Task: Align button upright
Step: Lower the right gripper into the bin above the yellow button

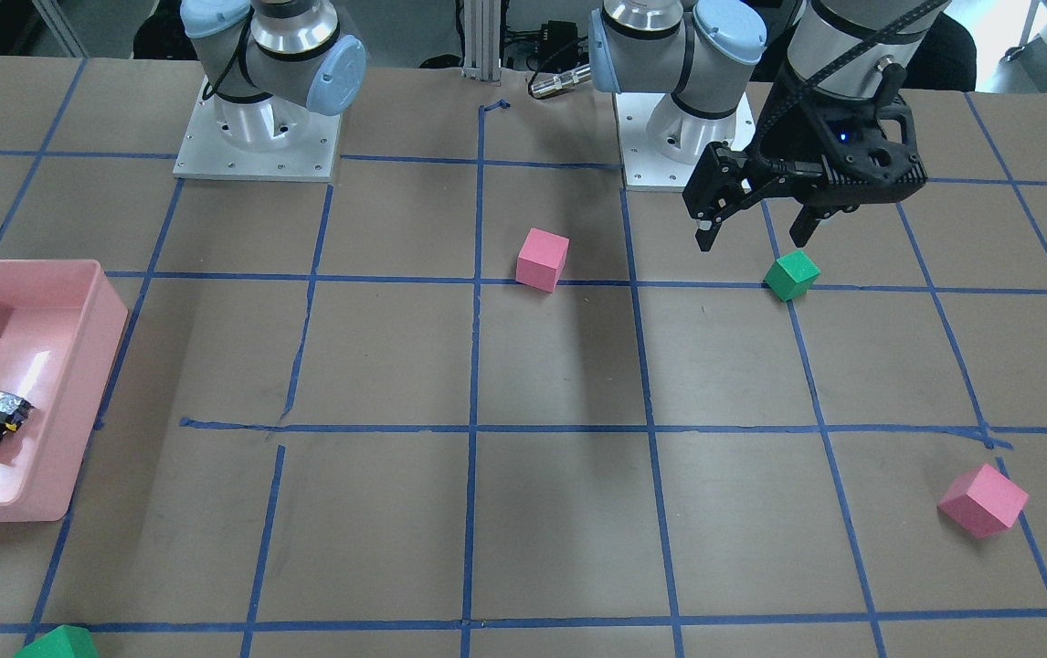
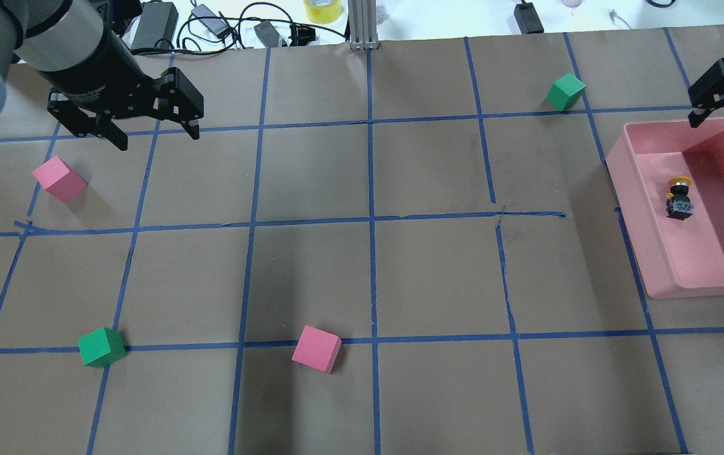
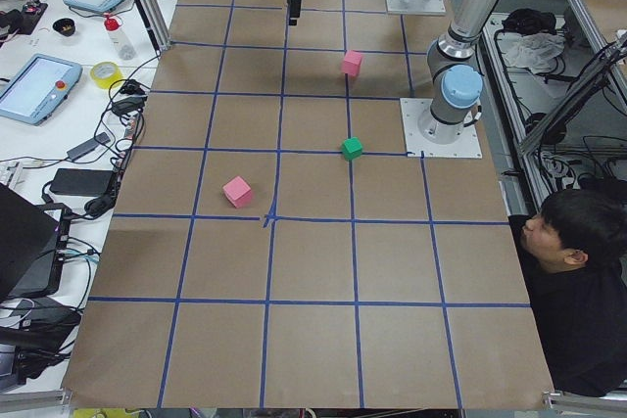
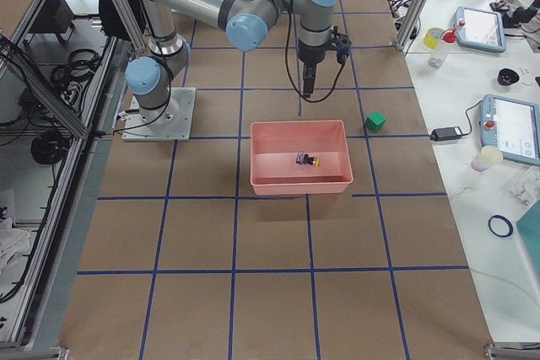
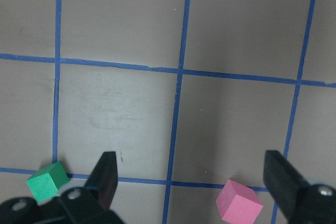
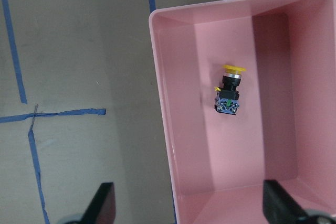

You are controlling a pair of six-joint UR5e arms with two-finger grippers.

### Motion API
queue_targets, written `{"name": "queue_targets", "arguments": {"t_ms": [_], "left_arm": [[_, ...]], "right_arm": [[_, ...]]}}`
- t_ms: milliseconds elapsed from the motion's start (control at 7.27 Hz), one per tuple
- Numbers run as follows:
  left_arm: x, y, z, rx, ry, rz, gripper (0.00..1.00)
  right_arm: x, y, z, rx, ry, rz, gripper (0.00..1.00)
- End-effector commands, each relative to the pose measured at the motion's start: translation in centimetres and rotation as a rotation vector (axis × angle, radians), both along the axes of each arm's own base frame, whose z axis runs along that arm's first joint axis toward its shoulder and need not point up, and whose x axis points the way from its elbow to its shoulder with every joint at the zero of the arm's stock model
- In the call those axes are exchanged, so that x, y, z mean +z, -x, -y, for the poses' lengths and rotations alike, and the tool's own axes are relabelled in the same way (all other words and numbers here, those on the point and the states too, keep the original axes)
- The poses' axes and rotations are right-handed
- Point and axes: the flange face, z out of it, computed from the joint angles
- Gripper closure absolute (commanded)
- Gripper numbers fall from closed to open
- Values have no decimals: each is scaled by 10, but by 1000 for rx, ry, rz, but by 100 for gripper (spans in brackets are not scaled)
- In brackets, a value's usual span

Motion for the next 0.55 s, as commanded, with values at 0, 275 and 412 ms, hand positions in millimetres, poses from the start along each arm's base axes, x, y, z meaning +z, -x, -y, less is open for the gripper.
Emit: {"name": "queue_targets", "arguments": {"t_ms": [0,275,412], "left_arm": [[-1,0,0,-1,-1,0,0],[-1,0,0,1,-1,0,0],[0,0,0,-1,0,0,0]], "right_arm": [[-15,29,2,-27,-14,8,0],[-44,49,21,-50,6,7,0],[-59,54,25,-46,-16,14,0]]}}
